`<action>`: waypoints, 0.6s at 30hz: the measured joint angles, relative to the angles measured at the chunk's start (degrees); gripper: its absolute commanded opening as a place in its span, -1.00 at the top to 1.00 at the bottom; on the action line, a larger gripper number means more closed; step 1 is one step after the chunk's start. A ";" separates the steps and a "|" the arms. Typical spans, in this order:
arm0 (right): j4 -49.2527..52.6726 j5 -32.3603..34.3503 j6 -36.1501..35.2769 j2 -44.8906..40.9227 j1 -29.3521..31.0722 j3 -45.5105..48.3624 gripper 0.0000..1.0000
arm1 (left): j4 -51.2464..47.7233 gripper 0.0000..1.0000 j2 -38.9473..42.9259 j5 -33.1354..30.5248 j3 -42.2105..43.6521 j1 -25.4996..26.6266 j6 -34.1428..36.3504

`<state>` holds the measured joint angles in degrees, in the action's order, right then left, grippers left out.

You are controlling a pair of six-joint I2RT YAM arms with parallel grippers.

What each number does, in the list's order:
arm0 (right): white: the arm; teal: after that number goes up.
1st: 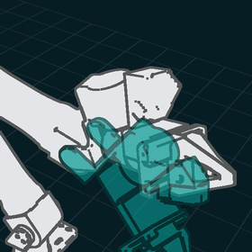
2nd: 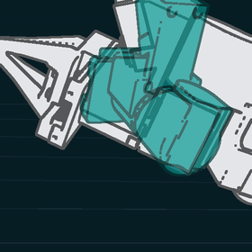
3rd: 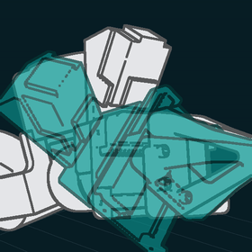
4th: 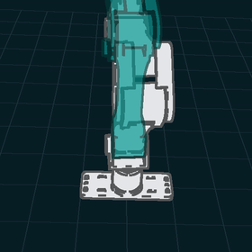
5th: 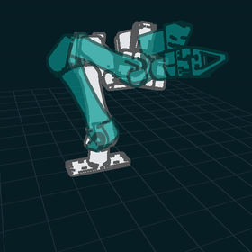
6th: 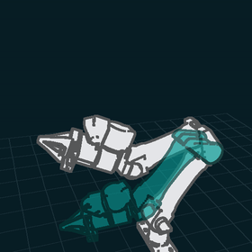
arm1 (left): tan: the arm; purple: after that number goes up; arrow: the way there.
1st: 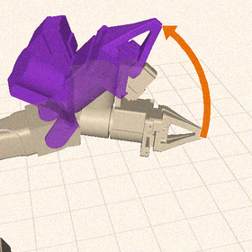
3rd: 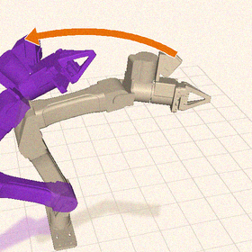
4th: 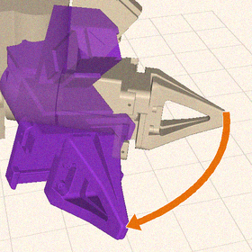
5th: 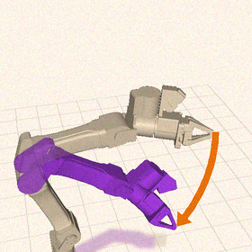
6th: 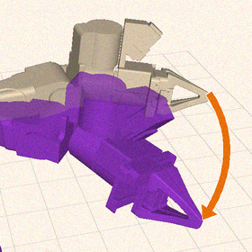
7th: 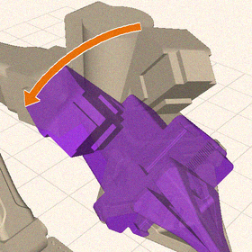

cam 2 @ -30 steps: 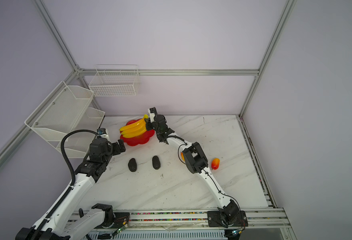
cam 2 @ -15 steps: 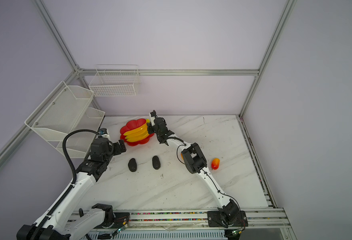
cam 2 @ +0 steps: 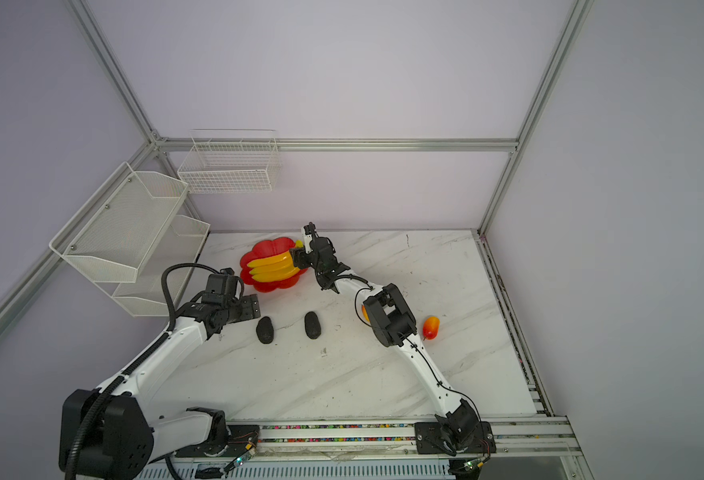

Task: Place and organize the fake fruits in the fruit bowl
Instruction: 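Release the bananas and withdraw the right gripper while the left gripper grasps an avocado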

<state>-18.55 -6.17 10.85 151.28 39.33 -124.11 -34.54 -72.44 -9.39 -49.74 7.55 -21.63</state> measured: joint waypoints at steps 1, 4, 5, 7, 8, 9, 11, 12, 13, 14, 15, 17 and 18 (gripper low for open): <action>-0.42 0.33 0.02 -2.38 0.00 2.97 -0.75 | -1.25 -0.61 -0.94 1.70 -0.09 0.04 -0.96; -2.29 1.31 -0.28 -10.99 0.00 13.42 -0.82 | -3.72 -0.53 -2.23 4.79 -0.09 0.81 -3.48; -3.19 1.70 -0.28 -14.71 -0.07 17.68 -0.82 | -3.89 -0.49 -2.34 5.66 -0.09 1.18 -4.24; -4.85 2.43 -0.11 -22.01 -0.31 25.75 -0.82 | -3.72 -0.45 -2.56 7.10 -0.09 1.84 -5.20; -5.44 2.45 0.07 -25.59 -0.44 29.55 -0.83 | -3.63 -0.43 -2.80 7.78 -0.09 2.25 -5.64; -5.99 2.21 0.24 -28.57 -0.59 32.70 -0.83 | -3.63 -0.42 -3.10 8.09 -0.09 2.51 -5.92; -6.51 1.97 0.44 -34.47 -1.09 38.93 -0.84 | -3.74 -0.37 -4.28 8.61 -0.09 3.15 -6.60; -6.49 1.01 0.39 -37.03 -1.42 41.77 -0.84 | -3.78 -0.35 -4.98 8.74 -0.09 3.43 -6.91; -6.29 0.11 0.28 -38.73 -1.57 43.80 -0.84 | -3.80 -0.34 -5.64 8.76 -0.09 3.67 -7.21; -5.86 -1.92 -0.02 -40.46 -1.84 45.92 -0.86 | -3.85 -0.32 -6.40 8.74 -0.09 4.00 -7.50; -5.03 -4.57 -0.61 -41.72 -2.19 47.56 -0.95 | -3.91 -0.32 -6.97 8.66 -0.09 4.39 -7.85; -3.54 -11.30 -1.90 -43.10 -2.56 50.03 -0.95 | -3.91 -0.29 -7.56 8.46 -0.09 5.07 -8.22; -3.13 -14.84 -2.32 -43.52 -2.51 51.43 -0.95 | -3.76 -0.27 -7.85 8.35 -0.09 5.40 -8.41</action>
<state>-21.67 -21.02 8.54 107.77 36.82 -72.69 -38.30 -80.29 -1.04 -49.82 12.95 -30.04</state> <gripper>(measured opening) 0.974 0.652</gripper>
